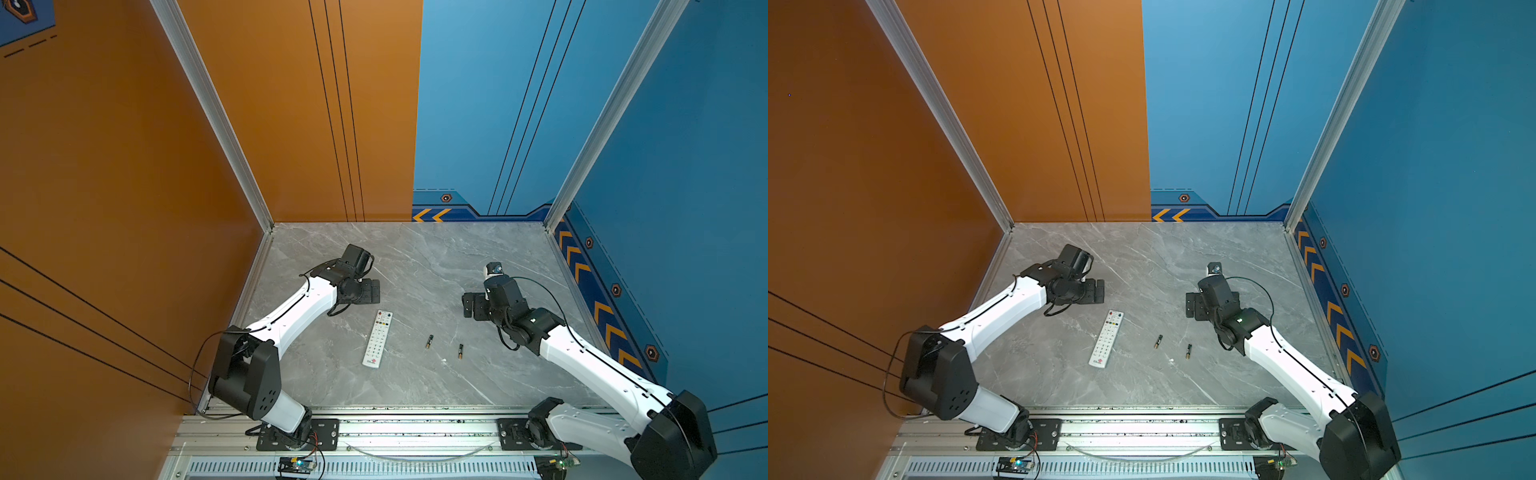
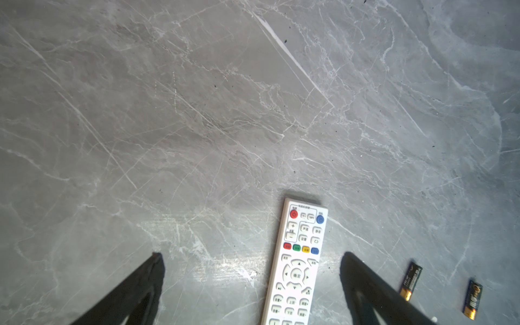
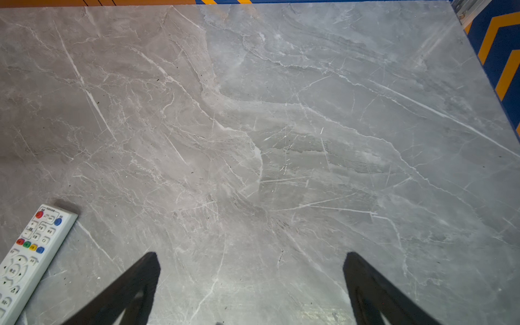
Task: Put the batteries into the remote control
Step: 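Move the left gripper over the white remote while the right gripper approaches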
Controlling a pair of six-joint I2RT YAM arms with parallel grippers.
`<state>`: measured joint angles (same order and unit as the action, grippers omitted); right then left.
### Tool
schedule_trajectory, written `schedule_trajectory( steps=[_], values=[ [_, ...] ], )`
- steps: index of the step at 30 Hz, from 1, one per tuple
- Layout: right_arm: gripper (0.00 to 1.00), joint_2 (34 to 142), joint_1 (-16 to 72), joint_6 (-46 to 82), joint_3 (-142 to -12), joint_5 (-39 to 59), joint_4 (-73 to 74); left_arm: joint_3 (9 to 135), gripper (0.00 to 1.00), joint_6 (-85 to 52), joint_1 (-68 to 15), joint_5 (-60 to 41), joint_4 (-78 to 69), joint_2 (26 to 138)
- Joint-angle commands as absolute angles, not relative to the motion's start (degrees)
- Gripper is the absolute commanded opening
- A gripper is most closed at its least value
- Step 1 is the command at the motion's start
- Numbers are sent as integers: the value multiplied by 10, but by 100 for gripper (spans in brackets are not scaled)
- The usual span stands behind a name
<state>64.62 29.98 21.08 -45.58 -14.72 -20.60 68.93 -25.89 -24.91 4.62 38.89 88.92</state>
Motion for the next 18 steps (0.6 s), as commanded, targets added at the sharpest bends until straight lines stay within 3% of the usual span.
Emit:
schedule_trajectory(
  steps=[1, 18],
  values=[
    [100, 650, 309, 225, -448, -137, -212, 710, 98, -267, -259, 35, 404, 911],
    [100, 656, 321, 221, -424, -130, -185, 733, 98, -266, -315, 58, 418, 988]
  ],
)
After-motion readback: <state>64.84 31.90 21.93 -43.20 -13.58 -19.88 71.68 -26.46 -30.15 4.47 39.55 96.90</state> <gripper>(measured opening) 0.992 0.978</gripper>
